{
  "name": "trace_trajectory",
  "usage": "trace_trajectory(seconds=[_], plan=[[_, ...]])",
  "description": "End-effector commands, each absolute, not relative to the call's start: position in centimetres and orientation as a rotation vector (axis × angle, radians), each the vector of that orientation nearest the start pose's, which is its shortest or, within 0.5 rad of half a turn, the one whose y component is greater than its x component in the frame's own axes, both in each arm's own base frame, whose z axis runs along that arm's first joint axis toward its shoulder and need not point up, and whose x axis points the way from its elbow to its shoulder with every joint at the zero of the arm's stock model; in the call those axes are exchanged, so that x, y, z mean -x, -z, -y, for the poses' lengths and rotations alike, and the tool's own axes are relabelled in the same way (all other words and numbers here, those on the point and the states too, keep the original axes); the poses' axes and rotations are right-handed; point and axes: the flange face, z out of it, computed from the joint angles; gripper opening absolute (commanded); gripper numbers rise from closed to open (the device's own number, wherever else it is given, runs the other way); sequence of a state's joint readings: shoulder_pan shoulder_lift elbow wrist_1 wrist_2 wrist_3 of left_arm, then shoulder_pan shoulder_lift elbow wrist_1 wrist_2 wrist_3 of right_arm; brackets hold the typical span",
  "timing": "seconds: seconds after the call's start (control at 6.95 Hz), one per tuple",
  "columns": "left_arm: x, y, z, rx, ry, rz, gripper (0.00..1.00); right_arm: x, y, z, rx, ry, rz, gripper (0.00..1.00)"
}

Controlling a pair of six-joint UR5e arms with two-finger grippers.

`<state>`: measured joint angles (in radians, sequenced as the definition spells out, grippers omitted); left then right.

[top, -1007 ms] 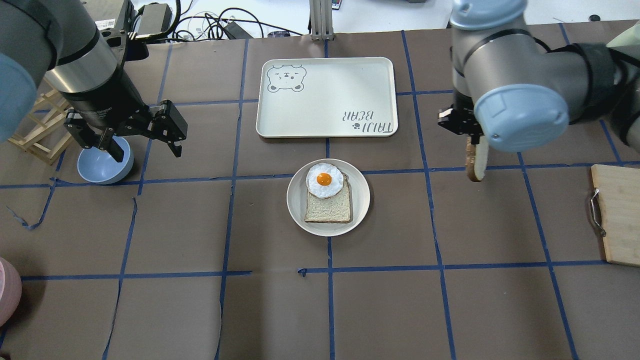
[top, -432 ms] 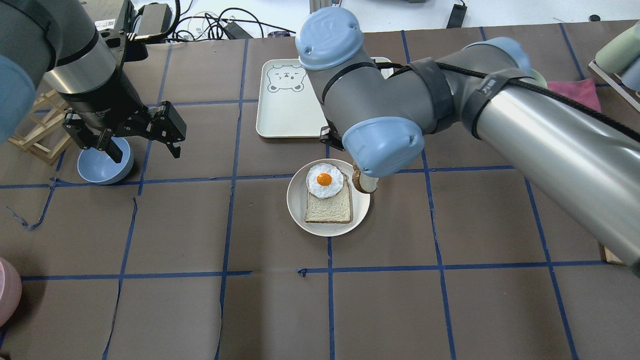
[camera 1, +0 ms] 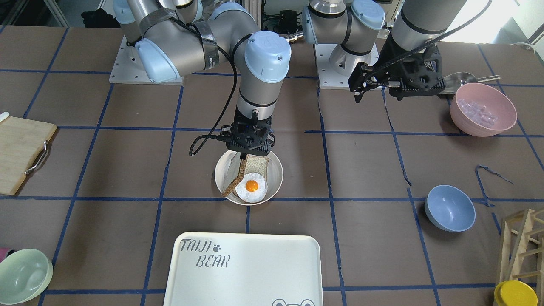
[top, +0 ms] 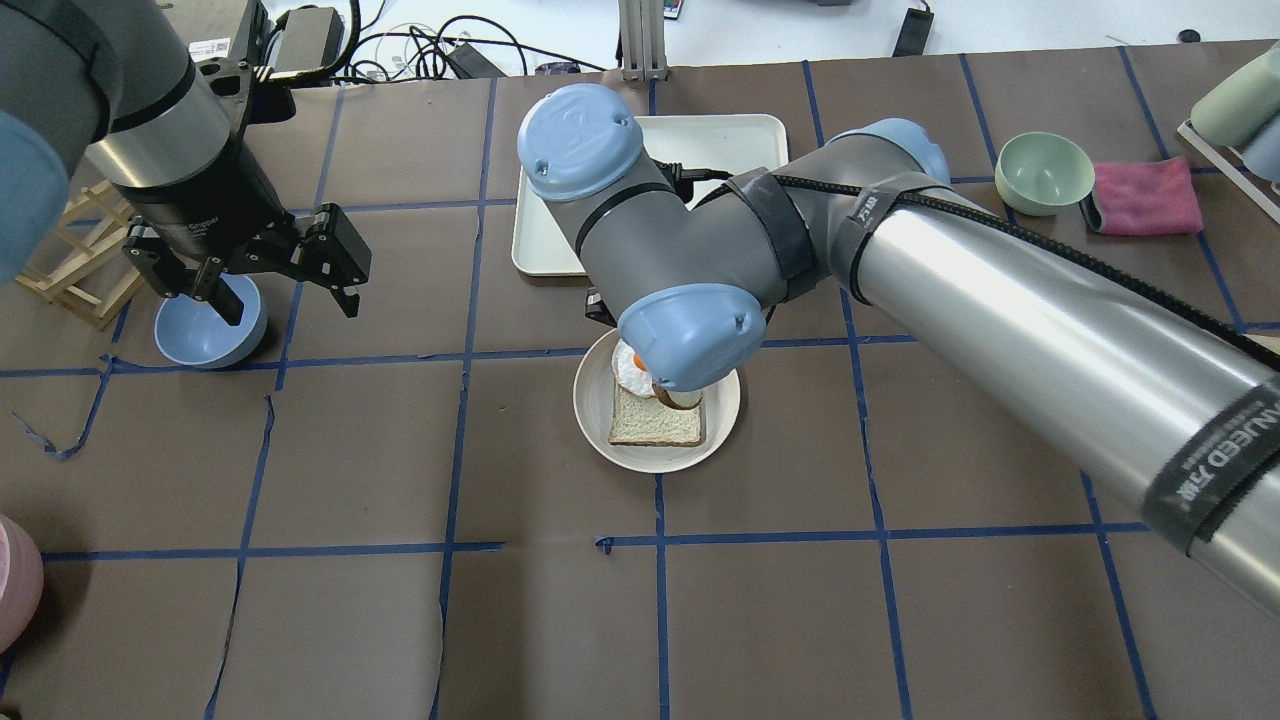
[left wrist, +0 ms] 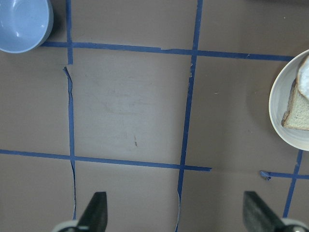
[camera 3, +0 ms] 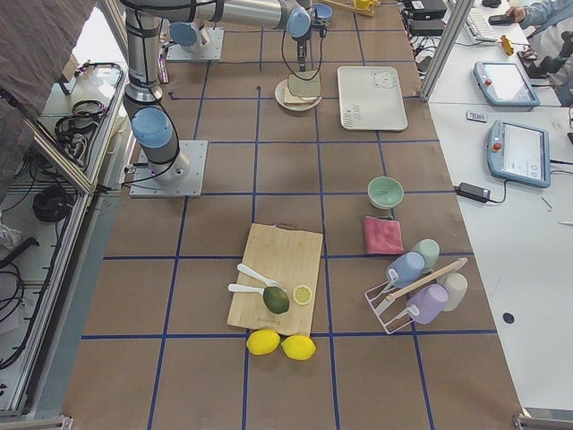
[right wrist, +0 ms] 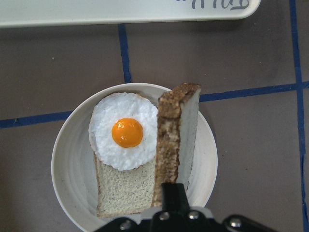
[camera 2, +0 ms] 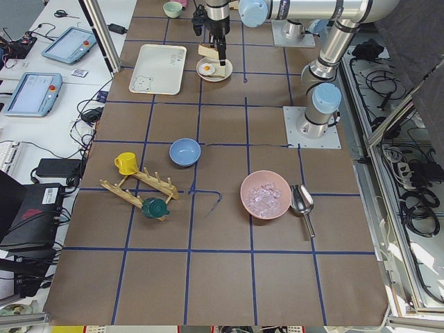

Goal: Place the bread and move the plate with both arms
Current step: 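Carry the bread over the egg toast and lay it on top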

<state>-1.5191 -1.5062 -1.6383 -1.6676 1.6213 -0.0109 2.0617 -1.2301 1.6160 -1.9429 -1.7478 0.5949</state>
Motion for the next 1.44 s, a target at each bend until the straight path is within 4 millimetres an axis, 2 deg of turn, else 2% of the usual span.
trace_trajectory(seconds=[0.0, 0.14, 0.72, 1.29], plan=[[10.5, -47.7, 46.0, 0.089, -0.156, -3.09, 1.0, -38.7, -31.1, 47.4, -0.151, 0.097, -3.322, 0.0], [10.5, -47.6, 46.1, 0.086, -0.156, -3.09, 1.0, -38.7, -31.0, 47.5, -0.146, 0.1, -3.323, 0.0], [10.4, -47.5, 46.2, 0.084, -0.158, -3.09, 1.0, -39.0, -28.5, 47.9, -0.108, 0.038, -3.335, 0.0], [10.4, -47.4, 46.2, 0.083, -0.163, -3.087, 1.0, -40.0, -28.7, 47.7, -0.125, 0.074, -3.3, 0.0]])
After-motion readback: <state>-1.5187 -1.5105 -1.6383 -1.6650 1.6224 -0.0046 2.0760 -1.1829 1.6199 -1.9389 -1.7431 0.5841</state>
